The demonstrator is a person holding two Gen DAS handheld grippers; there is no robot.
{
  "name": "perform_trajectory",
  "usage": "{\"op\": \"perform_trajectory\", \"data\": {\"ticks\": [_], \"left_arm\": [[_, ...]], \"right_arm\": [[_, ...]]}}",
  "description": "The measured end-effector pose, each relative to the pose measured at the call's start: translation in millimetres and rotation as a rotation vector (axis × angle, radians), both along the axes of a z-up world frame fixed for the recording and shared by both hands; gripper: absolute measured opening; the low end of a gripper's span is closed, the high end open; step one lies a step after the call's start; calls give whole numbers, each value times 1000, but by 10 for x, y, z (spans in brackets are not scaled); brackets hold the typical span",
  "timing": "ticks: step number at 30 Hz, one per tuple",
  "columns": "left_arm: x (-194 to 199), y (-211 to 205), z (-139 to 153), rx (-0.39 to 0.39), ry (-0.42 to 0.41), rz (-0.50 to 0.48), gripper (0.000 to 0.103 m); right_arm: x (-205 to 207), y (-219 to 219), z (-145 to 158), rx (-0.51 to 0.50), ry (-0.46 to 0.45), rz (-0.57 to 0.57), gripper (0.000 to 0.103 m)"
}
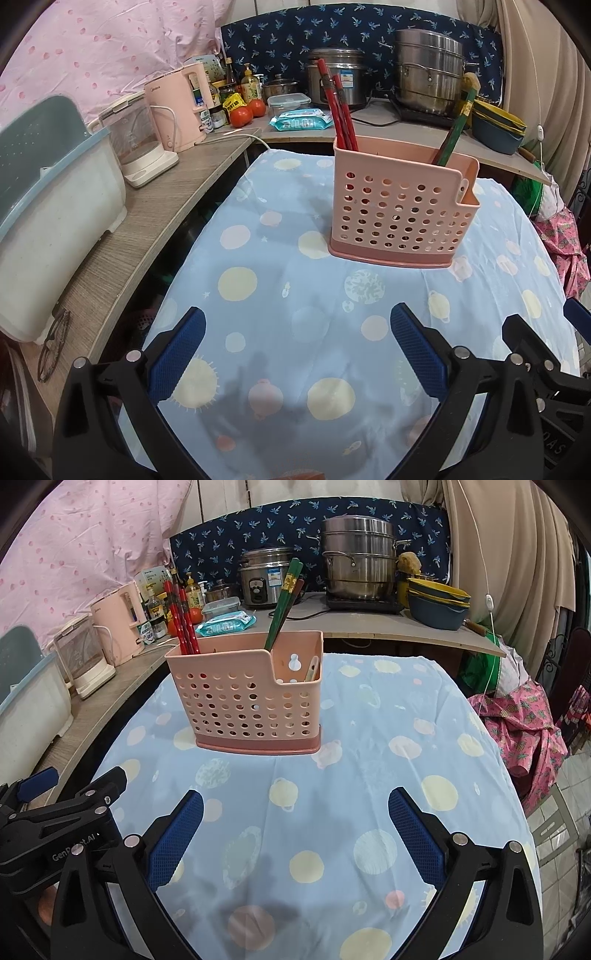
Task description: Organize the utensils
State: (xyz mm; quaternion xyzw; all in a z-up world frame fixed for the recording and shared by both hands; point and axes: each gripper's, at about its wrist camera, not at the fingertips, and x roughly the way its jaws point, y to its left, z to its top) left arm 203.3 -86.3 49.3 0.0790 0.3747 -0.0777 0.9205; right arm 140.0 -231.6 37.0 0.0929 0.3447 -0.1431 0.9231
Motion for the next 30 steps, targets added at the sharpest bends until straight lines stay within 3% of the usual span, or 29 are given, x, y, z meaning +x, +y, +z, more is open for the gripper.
{"op": "perform_trajectory", "data": {"ticks": [30], "left_arm": [[18,56,3,2,12,15,95]], "right_arm": [[-16,20,-30,1,8,6,96]]}}
